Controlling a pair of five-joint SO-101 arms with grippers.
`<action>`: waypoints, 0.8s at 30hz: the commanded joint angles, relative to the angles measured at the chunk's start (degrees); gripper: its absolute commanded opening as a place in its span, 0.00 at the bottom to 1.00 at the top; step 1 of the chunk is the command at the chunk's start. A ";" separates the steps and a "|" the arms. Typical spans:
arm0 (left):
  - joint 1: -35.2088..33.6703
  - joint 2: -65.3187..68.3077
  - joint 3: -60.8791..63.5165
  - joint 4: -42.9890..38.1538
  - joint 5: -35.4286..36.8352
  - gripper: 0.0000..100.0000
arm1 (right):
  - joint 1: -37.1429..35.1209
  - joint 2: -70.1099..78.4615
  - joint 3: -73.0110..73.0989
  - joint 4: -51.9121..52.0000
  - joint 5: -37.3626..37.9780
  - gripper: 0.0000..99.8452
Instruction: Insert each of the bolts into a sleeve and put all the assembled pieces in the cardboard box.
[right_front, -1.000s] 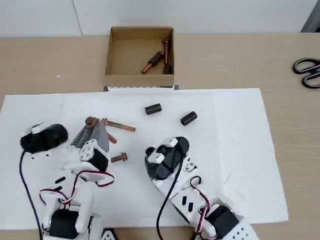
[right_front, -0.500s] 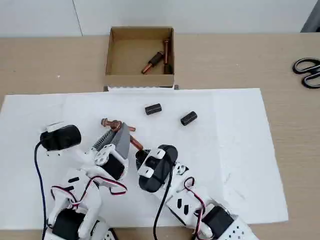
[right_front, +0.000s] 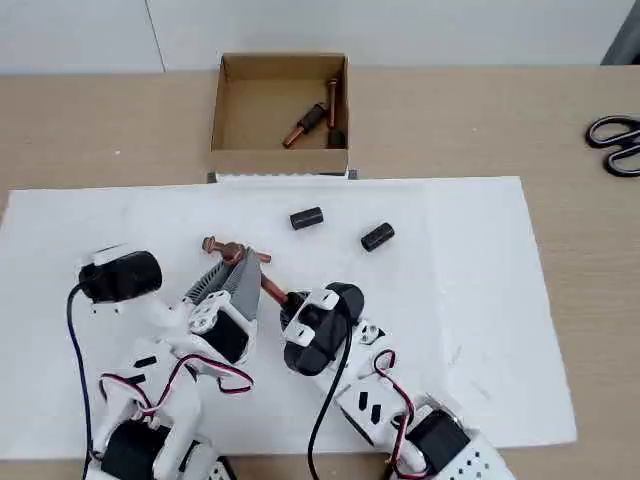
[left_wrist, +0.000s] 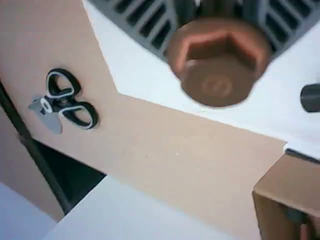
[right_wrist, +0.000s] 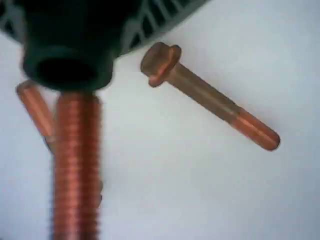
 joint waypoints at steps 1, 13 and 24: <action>1.85 -0.44 -2.51 0.26 0.00 0.00 | 0.57 -0.31 0.62 -1.80 0.62 0.00; 5.19 -0.53 -0.22 -0.26 -0.09 0.00 | 0.48 -0.31 -1.05 -1.80 3.25 0.00; 0.53 -0.53 -0.04 -5.54 -3.34 0.00 | 0.48 -0.31 -1.05 -1.80 3.87 0.00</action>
